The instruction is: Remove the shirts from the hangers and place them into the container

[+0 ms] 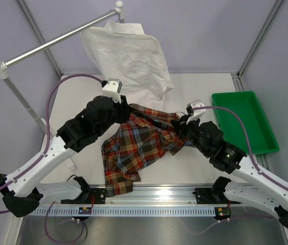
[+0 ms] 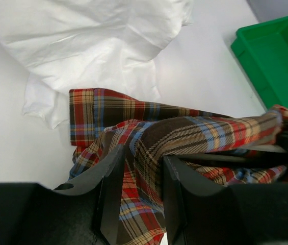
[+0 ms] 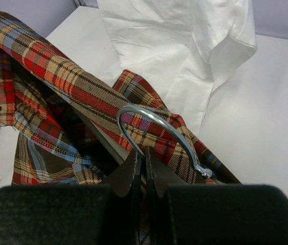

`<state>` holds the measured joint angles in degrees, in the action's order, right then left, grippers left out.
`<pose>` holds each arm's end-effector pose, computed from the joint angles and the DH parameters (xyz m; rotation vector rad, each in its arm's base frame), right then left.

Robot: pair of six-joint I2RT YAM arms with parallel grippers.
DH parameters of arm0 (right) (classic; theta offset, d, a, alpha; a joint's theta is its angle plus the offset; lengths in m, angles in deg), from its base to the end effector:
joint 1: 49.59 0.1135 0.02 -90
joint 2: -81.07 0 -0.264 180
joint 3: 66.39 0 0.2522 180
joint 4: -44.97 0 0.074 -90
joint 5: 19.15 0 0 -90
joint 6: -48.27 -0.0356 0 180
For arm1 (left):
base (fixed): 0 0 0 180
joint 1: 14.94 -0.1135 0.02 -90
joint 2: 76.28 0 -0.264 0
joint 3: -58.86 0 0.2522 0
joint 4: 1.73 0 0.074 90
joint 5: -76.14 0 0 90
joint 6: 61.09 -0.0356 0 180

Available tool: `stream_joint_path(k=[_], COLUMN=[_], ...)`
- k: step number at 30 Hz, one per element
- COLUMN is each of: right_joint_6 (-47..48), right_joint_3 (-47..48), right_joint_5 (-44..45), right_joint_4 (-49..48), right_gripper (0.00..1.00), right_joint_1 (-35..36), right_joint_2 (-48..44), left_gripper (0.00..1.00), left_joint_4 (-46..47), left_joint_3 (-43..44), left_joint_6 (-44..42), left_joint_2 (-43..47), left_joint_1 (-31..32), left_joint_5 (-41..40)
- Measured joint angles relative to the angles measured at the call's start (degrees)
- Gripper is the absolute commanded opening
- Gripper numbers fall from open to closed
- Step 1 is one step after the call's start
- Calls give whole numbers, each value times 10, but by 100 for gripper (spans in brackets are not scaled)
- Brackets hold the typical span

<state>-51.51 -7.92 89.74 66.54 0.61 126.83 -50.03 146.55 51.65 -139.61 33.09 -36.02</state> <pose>0.1293 0.1372 0.3415 -0.3652 1.7031 0.4895 0.1631 -0.1613 0.4100 0.1860 1.9717 -0.4260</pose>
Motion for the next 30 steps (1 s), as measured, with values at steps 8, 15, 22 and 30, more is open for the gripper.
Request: stream_joint_path(k=[8,15,22,30], right_joint_6=[2,4,4,4], right_joint_3=[0,0,6,10], right_joint_5=[0,0,-7,-29], right_joint_4=[16,32,46,54], right_gripper=[0,0,0,0], right_joint_1=[-2,-3,-3,-4], right_joint_2=[7,-8,-22,-48], left_gripper=[33,22,2,0], left_joint_4=[30,32,45,56], left_joint_3=[-5,-32,-51,-61], left_joint_6=[-30,-31,-27,-26], left_joint_2=[15,12,9,-1], left_joint_1=[-6,-7,-7,-7], left_joint_5=[27,26,34,35])
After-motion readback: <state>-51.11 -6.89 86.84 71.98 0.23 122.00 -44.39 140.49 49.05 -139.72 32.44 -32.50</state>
